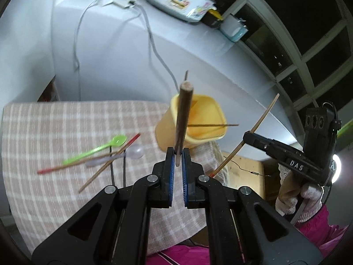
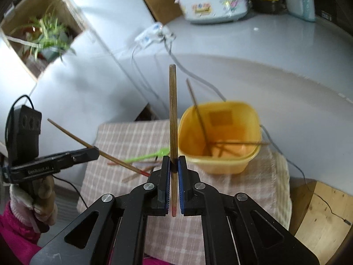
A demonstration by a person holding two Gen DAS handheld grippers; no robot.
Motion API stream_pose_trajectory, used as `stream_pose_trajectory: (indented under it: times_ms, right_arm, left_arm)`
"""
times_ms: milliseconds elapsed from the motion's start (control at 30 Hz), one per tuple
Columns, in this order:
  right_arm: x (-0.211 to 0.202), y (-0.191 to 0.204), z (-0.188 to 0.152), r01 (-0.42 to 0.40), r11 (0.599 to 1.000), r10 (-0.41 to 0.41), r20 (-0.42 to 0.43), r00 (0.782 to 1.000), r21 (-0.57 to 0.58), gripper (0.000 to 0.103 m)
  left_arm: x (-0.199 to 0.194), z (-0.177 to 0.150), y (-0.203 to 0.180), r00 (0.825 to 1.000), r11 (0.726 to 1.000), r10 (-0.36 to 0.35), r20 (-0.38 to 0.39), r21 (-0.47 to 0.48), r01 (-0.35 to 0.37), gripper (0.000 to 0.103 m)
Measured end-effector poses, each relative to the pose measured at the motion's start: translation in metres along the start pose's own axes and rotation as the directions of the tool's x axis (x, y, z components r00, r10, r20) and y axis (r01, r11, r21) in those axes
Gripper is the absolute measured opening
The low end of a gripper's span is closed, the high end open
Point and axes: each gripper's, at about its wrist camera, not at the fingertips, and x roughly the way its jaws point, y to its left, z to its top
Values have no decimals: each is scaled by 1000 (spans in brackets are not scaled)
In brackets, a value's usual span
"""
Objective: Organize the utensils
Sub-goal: 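Lift the left tool's chopstick upright over the yellow container while the right tool carries its chopstick there, then lower the chopstick into the yellow container and open the right tool while the left tool keeps holding its chopstick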
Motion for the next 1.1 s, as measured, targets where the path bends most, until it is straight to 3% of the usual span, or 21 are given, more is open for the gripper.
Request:
stream_pose_trajectory:
  times_ms: [300, 633, 1100]
  right_arm:
    - [-28, -14, 31, -3, 1000, 0, 114, 993, 28, 5]
    - [-33, -23, 55, 19, 1000, -22, 177, 984, 19, 5]
    - [9, -47, 61, 100, 995, -103, 126, 987, 30, 5]
  left_arm:
    - [-2, 35, -34, 999, 994, -30, 30, 106, 27, 4]
    - [24, 56, -51, 1000, 988, -15, 17, 153, 12, 4]
    - [67, 54, -67, 999, 977, 28, -37, 210, -20, 4]
